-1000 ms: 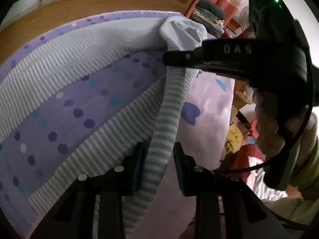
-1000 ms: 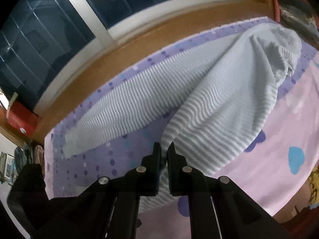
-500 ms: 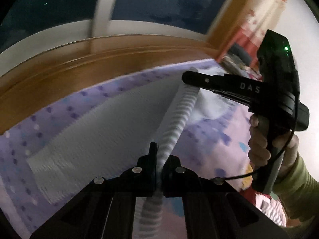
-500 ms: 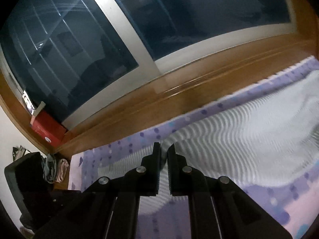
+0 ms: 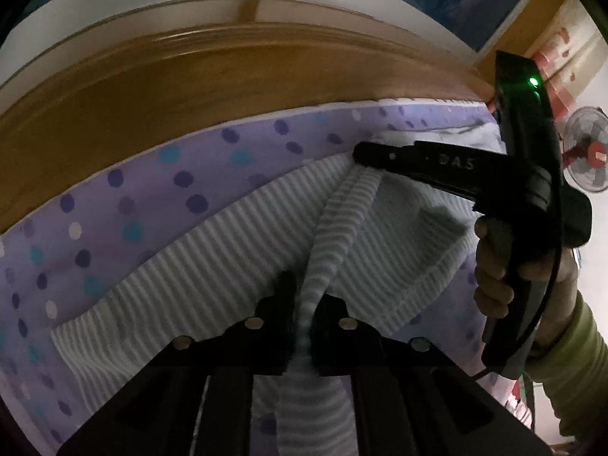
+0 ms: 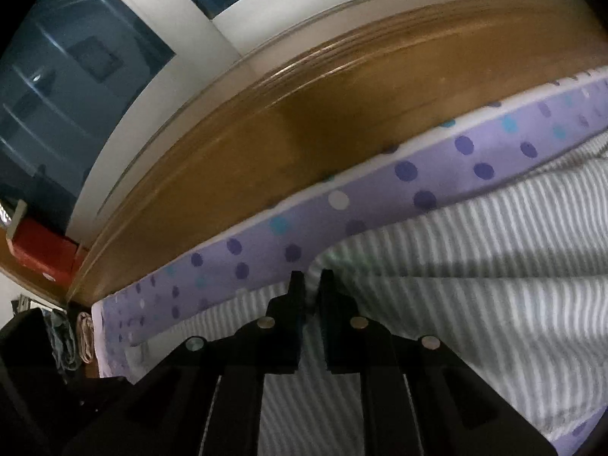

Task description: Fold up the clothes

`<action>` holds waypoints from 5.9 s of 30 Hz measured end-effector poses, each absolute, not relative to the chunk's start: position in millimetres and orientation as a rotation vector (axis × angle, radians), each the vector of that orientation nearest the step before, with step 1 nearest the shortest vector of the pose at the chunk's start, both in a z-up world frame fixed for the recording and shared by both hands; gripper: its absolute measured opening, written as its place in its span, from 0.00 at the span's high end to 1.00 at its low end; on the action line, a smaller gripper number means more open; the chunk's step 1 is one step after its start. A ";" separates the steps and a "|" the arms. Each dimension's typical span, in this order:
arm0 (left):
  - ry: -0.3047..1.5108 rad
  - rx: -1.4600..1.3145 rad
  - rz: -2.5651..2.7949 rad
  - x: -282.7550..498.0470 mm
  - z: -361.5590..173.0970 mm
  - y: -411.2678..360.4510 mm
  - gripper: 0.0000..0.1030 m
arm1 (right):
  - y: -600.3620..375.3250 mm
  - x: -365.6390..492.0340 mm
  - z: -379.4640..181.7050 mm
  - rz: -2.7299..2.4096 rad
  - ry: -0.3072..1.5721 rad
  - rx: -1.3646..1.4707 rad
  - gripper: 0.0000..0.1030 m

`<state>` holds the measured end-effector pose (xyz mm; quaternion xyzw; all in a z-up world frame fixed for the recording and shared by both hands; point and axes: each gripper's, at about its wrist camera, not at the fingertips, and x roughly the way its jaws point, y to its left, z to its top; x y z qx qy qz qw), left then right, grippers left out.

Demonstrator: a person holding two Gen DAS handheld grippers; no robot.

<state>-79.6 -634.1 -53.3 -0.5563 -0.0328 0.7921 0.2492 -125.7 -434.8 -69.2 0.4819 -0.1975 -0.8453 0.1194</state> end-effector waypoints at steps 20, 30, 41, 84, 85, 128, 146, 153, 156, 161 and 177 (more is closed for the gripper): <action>-0.417 -1.557 2.420 11.9 -30.7 -752.5 0.80 | -533.4 18.7 -16.3 -2.343 0.124 1.192 0.50; -0.527 -1.600 2.363 30.1 -63.4 -756.1 0.80 | -618.0 73.9 -53.3 -2.208 0.503 1.100 0.50; -0.583 -1.565 2.339 20.3 -75.2 -750.5 0.80 | -625.0 68.6 -71.3 -2.216 0.464 1.118 0.50; -0.193 -1.401 2.571 -13.9 -34.6 -798.2 0.92 | -633.2 28.5 -23.2 -2.218 0.057 1.128 0.67; -0.202 -1.378 2.543 -13.2 -32.7 -793.6 0.91 | -622.1 27.4 -20.2 -2.273 0.061 1.115 0.63; -0.145 -1.468 2.260 -6.8 -44.3 -547.4 0.82 | -246.0 38.7 -39.7 -2.751 0.105 1.292 0.57; -0.121 -1.498 2.258 -43.6 -45.2 -491.7 0.82 | -221.4 -18.1 -70.4 -2.545 0.356 1.344 0.57; -0.068 -1.518 2.220 -63.8 -55.4 -486.5 0.82 | -226.9 -19.6 -70.3 -2.534 0.432 1.313 0.57; -0.055 -1.533 2.201 -70.1 -61.6 -483.5 0.82 | -228.2 -22.1 -70.1 -2.539 0.422 1.297 0.60; -0.012 -1.525 2.191 -75.7 -62.4 -478.8 0.82 | -232.6 -10.5 -59.2 -2.587 0.446 1.244 0.95; 0.038 -1.444 2.087 -55.3 -47.9 -450.4 0.82 | -220.7 25.9 -51.4 -2.690 0.334 1.244 0.77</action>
